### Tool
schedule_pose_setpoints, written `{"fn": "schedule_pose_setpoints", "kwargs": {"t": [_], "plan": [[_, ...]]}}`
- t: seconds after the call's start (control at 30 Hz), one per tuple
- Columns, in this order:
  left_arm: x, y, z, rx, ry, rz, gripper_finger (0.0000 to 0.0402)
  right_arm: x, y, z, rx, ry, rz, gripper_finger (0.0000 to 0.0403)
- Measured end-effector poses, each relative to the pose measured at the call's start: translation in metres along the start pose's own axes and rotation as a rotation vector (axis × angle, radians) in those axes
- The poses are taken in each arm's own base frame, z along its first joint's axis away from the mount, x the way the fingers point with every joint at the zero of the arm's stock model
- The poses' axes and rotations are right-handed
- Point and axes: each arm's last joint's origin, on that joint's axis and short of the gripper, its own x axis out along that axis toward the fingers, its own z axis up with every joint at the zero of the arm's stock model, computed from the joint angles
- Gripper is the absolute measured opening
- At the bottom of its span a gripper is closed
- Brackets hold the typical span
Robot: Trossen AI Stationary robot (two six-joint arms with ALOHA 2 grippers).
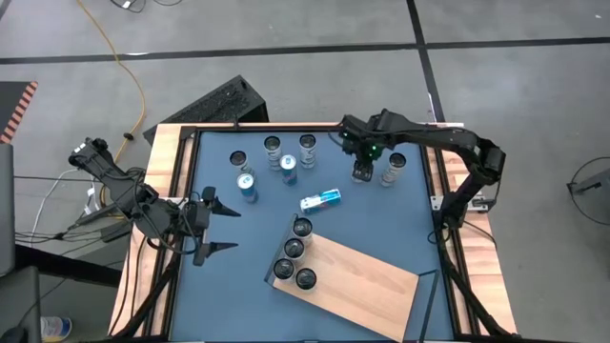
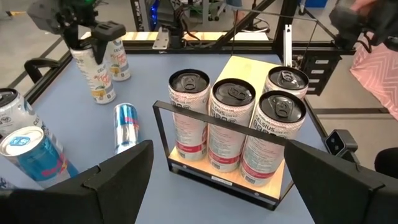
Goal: Place canned beverage on shelf
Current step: Put the left white yellow soda can aligned with the other white yellow soda can on the shelf
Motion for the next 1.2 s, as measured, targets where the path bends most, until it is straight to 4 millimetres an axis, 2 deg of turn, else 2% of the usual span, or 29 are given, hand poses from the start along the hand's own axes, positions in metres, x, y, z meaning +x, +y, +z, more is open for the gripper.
{"fn": "schedule_pose_setpoints", "kwargs": {"t": [0.2,0.3,0.5,0.67,0.77,0.93,1.2], "plan": [[0.0,0.0,0.0,-0.007,0.001,0.001,0.0348,-0.005,0.006,-0.003,-0.004,0.039,0.002,0.0226],[0.0,0.0,0.0,-0.008,0.001,0.002,0.0348,-0.012,0.009,-0.004,0.0,0.063,0.014,0.0225],[0.0,0.001,0.0,-0.017,-0.005,0.021,0.0348,-0.04,0.015,0.001,0.071,0.029,0.01,0.0225],[0.0,0.001,0.0,-0.027,-0.006,0.024,0.0348,-0.077,0.031,0.003,0.062,-0.004,0.023,0.0225],[0.0,0.001,0.0,-0.031,-0.006,0.024,0.0348,-0.101,0.046,0.002,0.089,-0.038,0.036,0.0225],[0.0,0.001,0.0,-0.033,-0.006,0.024,0.0348,-0.137,0.085,-0.006,0.155,-0.097,0.086,0.0226],[0.0,0.001,0.0,-0.035,-0.006,0.023,0.0348,-0.158,0.154,-0.032,0.236,-0.105,0.162,0.0226]]}}
